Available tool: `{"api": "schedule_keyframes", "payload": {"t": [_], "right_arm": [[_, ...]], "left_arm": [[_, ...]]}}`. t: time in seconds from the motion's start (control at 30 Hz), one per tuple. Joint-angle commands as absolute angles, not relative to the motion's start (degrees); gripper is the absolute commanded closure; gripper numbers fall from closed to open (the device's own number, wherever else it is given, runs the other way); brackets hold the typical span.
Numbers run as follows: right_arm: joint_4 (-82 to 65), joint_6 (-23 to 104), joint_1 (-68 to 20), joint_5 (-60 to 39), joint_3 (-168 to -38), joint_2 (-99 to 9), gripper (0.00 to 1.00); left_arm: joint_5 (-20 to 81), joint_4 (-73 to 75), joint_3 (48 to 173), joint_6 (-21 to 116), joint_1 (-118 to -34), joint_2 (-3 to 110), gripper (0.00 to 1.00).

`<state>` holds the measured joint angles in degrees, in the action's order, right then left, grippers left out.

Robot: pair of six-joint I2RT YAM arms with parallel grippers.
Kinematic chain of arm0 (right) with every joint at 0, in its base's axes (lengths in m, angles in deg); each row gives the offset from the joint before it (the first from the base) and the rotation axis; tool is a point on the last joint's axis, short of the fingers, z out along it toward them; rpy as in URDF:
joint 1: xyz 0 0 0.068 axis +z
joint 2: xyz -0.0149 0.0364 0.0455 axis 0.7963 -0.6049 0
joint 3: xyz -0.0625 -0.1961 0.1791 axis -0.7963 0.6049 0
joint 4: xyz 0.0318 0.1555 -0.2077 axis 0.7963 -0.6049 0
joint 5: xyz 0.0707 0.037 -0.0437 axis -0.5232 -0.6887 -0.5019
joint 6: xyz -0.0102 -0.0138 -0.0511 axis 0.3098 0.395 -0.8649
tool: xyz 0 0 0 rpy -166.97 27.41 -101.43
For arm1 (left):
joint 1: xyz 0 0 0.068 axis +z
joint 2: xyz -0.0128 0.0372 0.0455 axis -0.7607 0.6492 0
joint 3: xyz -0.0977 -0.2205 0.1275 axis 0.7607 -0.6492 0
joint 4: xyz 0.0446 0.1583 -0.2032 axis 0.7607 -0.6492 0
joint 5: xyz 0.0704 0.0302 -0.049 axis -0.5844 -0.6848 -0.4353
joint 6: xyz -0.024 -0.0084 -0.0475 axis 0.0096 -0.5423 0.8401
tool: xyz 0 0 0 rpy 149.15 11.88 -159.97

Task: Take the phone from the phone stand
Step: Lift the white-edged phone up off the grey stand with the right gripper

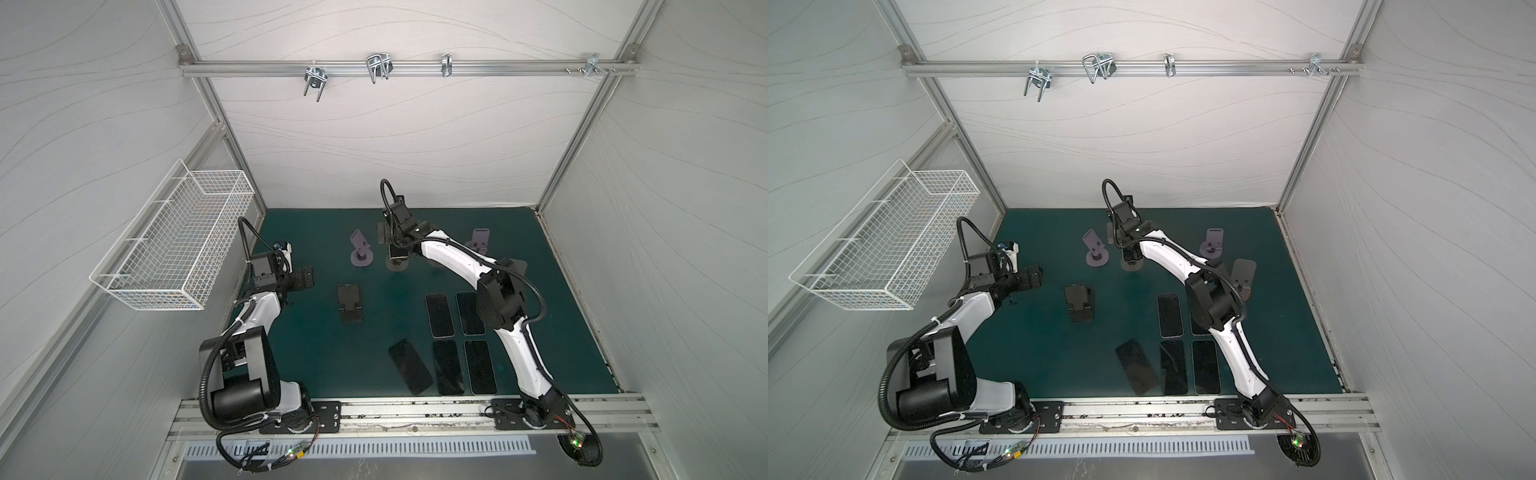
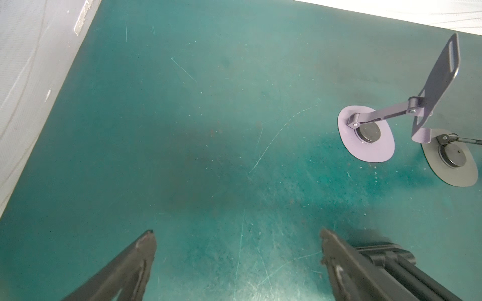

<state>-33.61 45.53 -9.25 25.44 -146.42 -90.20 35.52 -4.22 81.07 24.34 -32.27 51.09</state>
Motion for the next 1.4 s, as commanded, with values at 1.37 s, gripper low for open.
{"api": "schedule_keyframes", "payload": {"t": [1.37], "right_arm": [[-34.21, 41.22, -7.20, 26.89, -149.15, -82.54, 0.31]], "left_arm": [[34.35, -2.27, 81.89, 24.68, -31.81, 50.49, 0.00]]}}
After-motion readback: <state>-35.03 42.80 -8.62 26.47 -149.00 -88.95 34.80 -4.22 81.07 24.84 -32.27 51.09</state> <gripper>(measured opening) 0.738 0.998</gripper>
